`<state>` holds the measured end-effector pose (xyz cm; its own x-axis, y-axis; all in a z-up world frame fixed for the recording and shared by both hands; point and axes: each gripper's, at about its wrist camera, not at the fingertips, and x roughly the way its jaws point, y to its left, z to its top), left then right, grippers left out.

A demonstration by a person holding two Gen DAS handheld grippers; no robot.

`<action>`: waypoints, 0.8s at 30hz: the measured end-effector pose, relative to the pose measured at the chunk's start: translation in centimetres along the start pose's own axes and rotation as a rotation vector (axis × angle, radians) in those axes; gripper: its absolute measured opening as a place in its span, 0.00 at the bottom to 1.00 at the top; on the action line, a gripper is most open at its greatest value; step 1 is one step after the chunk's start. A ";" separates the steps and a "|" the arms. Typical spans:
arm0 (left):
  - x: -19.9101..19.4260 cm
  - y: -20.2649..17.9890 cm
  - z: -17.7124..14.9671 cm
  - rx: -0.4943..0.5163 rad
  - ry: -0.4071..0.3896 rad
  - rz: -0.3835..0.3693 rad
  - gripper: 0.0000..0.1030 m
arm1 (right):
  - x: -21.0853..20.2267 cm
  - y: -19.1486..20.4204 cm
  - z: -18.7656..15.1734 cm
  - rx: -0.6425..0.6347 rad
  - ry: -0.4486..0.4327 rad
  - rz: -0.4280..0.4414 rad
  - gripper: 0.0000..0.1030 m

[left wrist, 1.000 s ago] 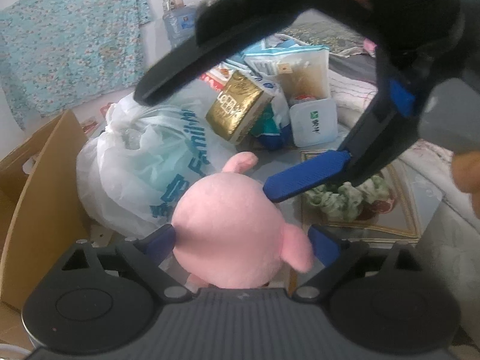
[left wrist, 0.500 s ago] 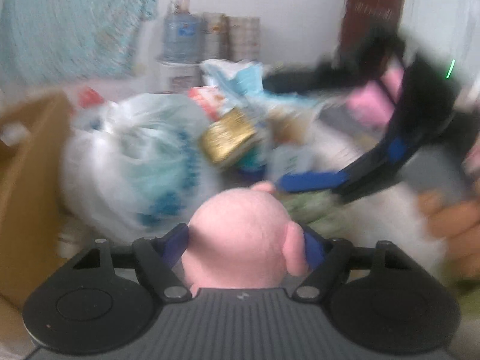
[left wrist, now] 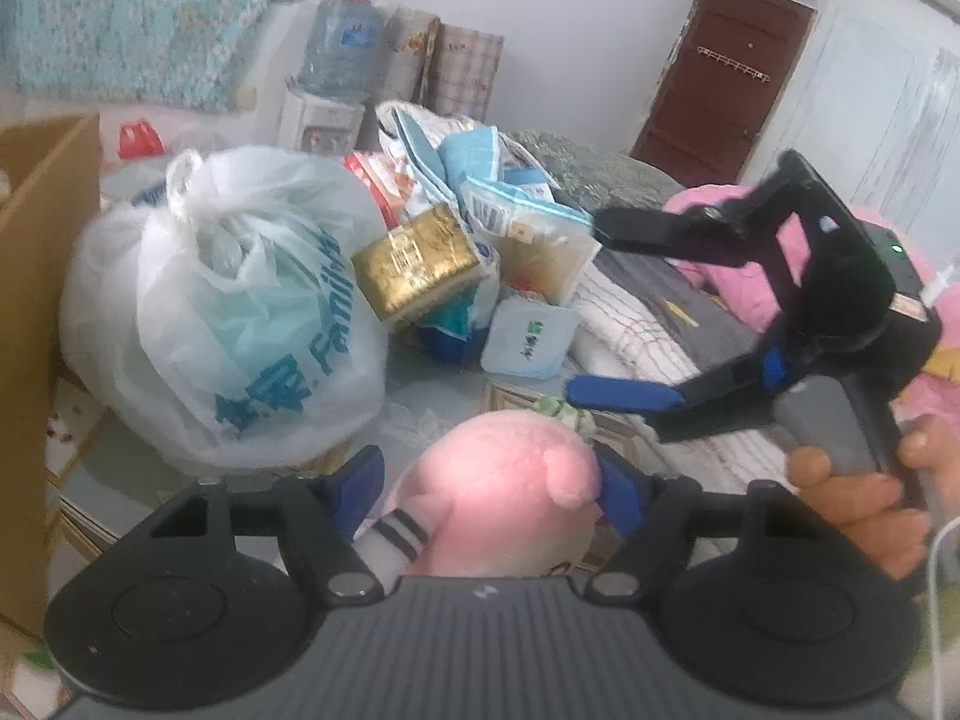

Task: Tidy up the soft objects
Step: 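Lift the pink plush toy with the right tool toward the left tool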

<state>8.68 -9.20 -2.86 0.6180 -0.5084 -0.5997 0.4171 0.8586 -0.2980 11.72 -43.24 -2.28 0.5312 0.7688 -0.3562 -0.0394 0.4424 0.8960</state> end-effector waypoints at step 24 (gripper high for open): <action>0.0 1.9 1.9 0.025 -0.080 0.254 0.73 | 1.7 -3.4 -4.3 0.045 -0.120 -0.045 0.44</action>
<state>10.77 -7.69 -2.05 0.7553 -0.2816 -0.5918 0.2578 0.9579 -0.1267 9.14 -41.52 -7.08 0.6294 0.6865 -0.3642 0.0234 0.4517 0.8919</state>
